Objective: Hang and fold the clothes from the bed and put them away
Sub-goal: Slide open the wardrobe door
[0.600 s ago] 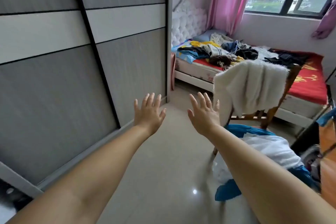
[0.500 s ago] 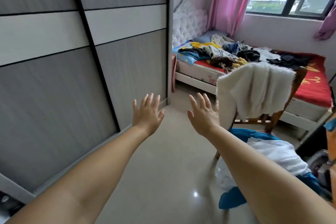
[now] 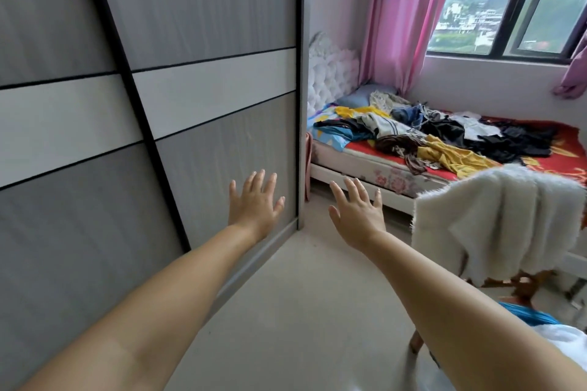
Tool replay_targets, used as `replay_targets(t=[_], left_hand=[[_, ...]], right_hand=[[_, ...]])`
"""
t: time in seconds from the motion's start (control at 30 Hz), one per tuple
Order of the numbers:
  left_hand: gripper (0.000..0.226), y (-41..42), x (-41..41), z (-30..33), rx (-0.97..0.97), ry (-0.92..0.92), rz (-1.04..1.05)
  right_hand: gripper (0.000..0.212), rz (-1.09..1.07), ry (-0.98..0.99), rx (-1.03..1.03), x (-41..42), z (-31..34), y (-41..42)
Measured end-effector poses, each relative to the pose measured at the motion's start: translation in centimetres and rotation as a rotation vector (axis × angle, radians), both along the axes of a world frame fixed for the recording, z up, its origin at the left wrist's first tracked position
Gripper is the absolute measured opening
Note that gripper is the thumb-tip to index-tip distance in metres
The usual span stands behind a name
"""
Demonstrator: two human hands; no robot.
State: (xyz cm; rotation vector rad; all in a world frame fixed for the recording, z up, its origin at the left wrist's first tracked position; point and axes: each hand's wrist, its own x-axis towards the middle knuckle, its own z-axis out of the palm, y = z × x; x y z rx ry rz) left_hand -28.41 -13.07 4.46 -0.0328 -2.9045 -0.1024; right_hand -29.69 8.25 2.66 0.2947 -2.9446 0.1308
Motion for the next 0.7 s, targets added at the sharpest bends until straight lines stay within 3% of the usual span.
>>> replay_targets(t=[0.7], left_hand=[[0.06, -0.6, -42.5, 4.1, -0.026, 0.083, 0.08]], right_hand=[[0.055, 0.086, 0.056, -0.096, -44.4, 4.2, -1.8]])
